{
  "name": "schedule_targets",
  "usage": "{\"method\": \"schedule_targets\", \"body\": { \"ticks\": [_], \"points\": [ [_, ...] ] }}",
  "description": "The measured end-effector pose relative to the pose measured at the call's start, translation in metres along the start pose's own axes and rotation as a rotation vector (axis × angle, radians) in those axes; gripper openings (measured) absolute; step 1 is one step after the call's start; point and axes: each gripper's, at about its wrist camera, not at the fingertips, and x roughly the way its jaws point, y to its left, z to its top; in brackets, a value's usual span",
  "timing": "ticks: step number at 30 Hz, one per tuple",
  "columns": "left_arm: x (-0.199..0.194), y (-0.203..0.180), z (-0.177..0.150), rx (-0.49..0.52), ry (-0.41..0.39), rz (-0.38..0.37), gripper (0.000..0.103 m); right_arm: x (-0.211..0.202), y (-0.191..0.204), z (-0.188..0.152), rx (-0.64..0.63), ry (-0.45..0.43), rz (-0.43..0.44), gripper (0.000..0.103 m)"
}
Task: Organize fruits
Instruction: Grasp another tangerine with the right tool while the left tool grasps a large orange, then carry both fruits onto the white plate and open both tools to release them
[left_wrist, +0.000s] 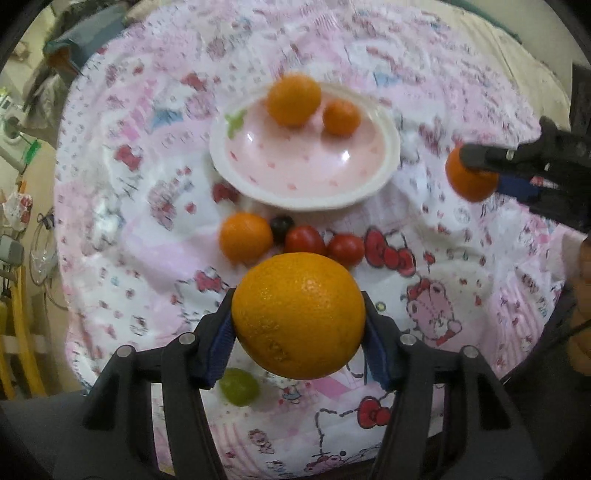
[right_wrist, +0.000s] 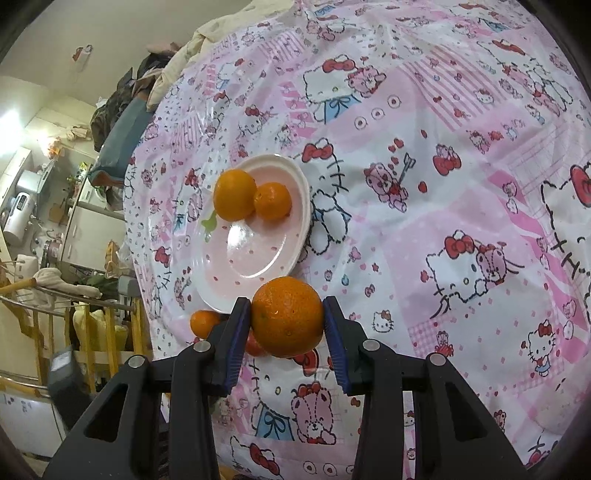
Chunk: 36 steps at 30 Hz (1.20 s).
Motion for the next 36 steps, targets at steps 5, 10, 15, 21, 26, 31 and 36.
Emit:
{"method": "schedule_targets", "body": {
  "ticks": [5,10,15,21,26,31,36],
  "points": [
    [-0.015,0.016,0.017,-0.043,-0.051,0.021,0.057,-0.010,0.010,0.004,-0.036,-0.037,0.000,0.042],
    [-0.015,0.029,0.043,-0.063,-0.075,0.049,0.057,-0.019,0.024,0.004,-0.120,-0.082,-0.046,0.042],
    [-0.019,0.042,0.062,-0.076,-0.088,0.063,0.057,-0.027,0.034,0.006,-0.176,-0.124,-0.063,0.042],
    [-0.019,0.047,0.084,-0.067,-0.104,0.070,0.057,-0.042,0.043,0.012,-0.208,-0.189,-0.021,0.042],
    [-0.013,0.046,0.101,-0.048,-0.112,0.083,0.057,-0.046,0.043,0.024,-0.210,-0.218,-0.017,0.042],
    [0.013,0.042,0.109,-0.040,-0.052,0.042,0.057,-0.036,0.046,0.037,-0.228,-0.208,-0.033,0.042],
    [0.038,0.042,0.113,-0.044,-0.031,0.037,0.057,-0.023,0.050,0.049,-0.248,-0.185,-0.037,0.042]
  ]
}}
